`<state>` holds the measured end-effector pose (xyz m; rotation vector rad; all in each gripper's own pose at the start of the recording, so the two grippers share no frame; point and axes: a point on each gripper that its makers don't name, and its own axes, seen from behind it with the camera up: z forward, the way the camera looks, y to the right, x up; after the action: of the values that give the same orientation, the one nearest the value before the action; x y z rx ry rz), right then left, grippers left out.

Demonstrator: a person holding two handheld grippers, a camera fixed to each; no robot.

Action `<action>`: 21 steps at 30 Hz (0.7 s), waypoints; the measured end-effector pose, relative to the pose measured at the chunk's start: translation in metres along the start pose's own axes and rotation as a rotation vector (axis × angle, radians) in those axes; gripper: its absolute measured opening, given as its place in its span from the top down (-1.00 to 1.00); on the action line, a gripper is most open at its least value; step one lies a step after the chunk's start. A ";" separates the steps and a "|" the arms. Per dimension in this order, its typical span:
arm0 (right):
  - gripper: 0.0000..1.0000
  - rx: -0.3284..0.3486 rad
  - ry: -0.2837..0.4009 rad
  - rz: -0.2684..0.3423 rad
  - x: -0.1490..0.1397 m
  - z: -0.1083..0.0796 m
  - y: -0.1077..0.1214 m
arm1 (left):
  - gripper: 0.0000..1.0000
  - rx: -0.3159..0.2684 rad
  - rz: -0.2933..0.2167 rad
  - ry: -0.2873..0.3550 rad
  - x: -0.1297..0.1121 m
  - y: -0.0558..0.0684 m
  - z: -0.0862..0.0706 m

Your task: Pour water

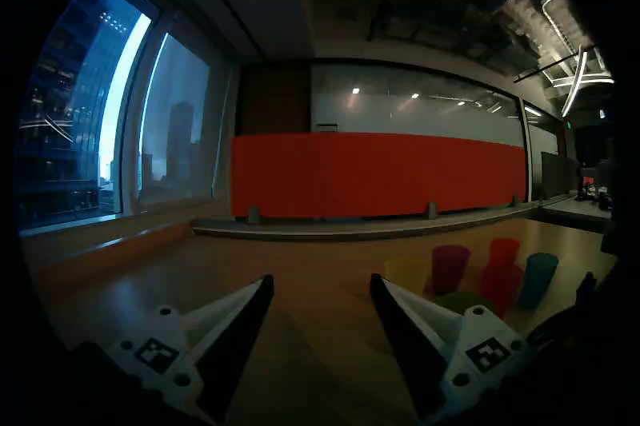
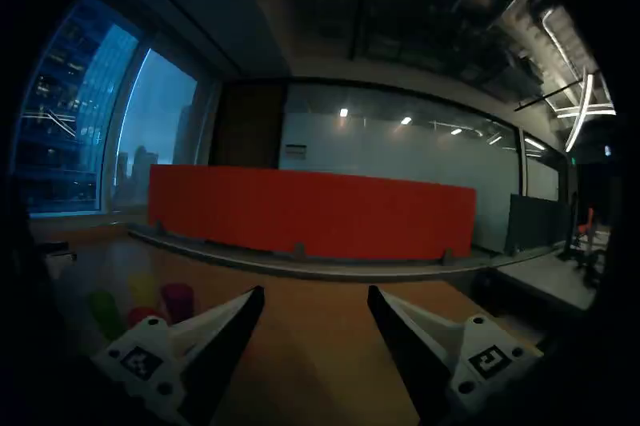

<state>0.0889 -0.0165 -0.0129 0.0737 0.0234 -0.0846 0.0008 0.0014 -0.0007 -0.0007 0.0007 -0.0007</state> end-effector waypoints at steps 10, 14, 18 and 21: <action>-1.00 -0.023 0.032 -0.003 -0.003 0.005 0.005 | -0.77 0.000 0.000 0.000 0.000 -0.001 0.000; -1.00 -0.032 0.055 0.003 -0.002 0.008 0.005 | -0.77 0.000 0.000 0.000 0.000 -0.001 0.000; -1.00 -0.045 0.061 0.016 -0.009 0.012 0.006 | -0.77 0.000 0.000 0.000 0.000 -0.001 0.000; -1.00 -0.055 0.055 0.031 -0.018 0.013 0.007 | -0.77 0.000 0.000 0.000 0.000 -0.001 0.000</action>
<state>0.0718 -0.0091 0.0011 0.0218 0.0794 -0.0505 0.0004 0.0003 -0.0010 -0.0007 0.0007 -0.0008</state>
